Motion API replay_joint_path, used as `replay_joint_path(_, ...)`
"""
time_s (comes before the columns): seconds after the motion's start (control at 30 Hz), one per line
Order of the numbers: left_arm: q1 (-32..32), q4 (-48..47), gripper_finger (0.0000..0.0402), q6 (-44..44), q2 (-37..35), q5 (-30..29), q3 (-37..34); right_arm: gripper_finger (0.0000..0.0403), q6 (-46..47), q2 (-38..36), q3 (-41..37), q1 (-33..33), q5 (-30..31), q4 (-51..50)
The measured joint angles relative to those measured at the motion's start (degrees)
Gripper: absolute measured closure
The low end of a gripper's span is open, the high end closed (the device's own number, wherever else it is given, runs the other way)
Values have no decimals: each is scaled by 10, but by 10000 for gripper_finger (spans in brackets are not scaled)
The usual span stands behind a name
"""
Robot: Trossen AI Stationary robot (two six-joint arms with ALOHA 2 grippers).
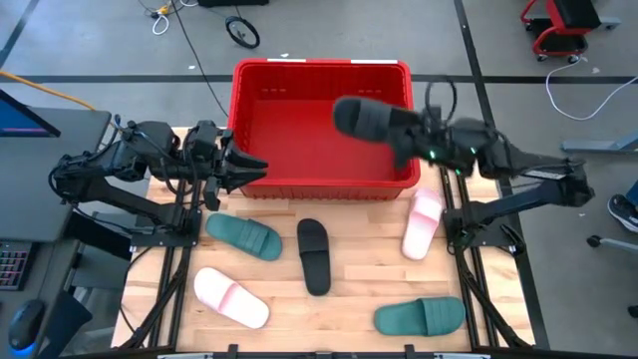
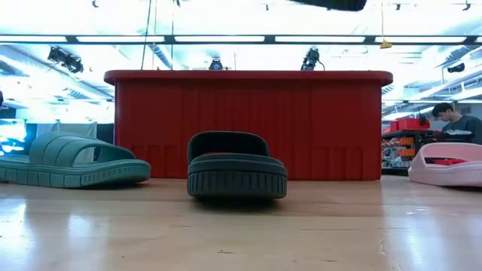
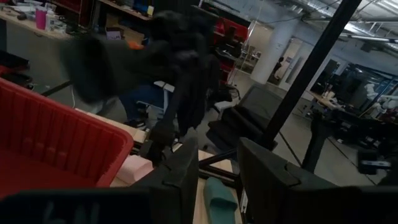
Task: Pick and place slides into bin
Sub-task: Put the right black slide into the red bin
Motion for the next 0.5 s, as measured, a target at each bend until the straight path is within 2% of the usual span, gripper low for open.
replay_joint_path(0.2,0,-1,289,1,0,0,0,394,2,79,0,-162,-148,26)
replay_joint_path(0.33,0,-1,288,1,0,0,0,394,20,157,0,-228,-190,27)
replay_joint_path(0.5,0,-2,291,-4,0,0,0,389,36,256,0,-269,-216,34)
